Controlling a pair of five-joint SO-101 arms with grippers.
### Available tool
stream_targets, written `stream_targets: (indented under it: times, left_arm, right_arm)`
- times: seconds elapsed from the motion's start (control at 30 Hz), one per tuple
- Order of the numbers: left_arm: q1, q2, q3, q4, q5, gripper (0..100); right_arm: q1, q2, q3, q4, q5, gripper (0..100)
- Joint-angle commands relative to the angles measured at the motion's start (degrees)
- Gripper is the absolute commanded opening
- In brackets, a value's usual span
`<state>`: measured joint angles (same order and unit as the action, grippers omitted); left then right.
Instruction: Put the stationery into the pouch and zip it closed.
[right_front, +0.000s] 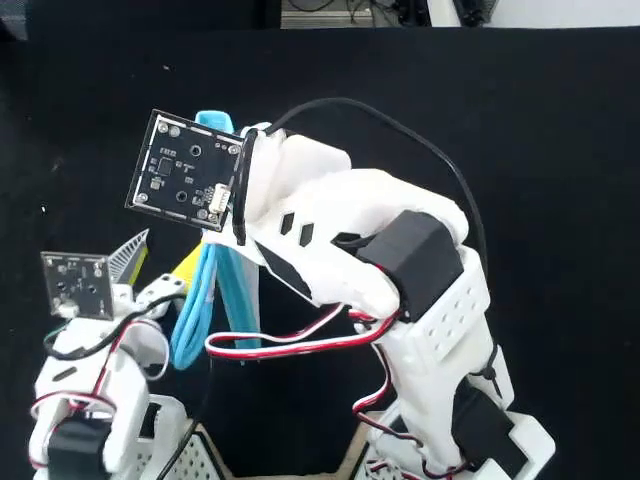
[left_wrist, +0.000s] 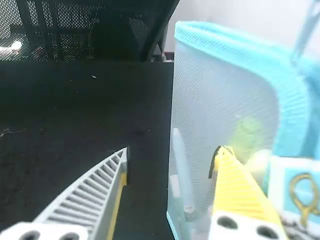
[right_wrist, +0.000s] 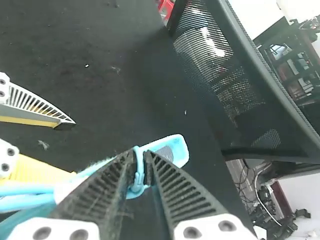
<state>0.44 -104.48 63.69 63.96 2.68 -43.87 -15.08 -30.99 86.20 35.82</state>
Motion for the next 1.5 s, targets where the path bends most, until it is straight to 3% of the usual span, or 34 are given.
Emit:
stream_targets:
  times: [0.0,0.27,0.47,0.67,0.93,1.33,1.47]
  left_arm:
    - [-0.7,0.0,-6.6,2.9,-1.0,28]
    - [-0.6,-0.1,-8.9,5.6,-1.1,28]
    - [-0.4,-0.1,-15.0,10.7,-5.8,28]
    - [9.8,-0.1,-18.0,14.3,-6.0,28]
    - [11.5,-0.1,-11.6,9.1,-5.5,28]
    - [11.6,0.0,-16.4,13.2,-5.9,28]
    - [16.4,0.0,-11.6,9.4,-5.5,28]
  right_arm:
    - [0.4,-2.2,0.8,-1.7,-0.6,1.0]
    - [3.5,-2.1,2.2,-6.2,-0.6,1.0]
    - [3.3,-2.1,2.2,-6.2,-0.6,1.0]
    - [3.3,-2.1,4.8,-6.5,-0.6,1.0]
    - [3.3,-2.2,4.9,-6.4,-0.6,1.0]
    - [3.3,-2.2,5.2,-6.4,-0.6,1.0]
    - [3.3,-2.2,5.2,-6.4,-0.6,1.0]
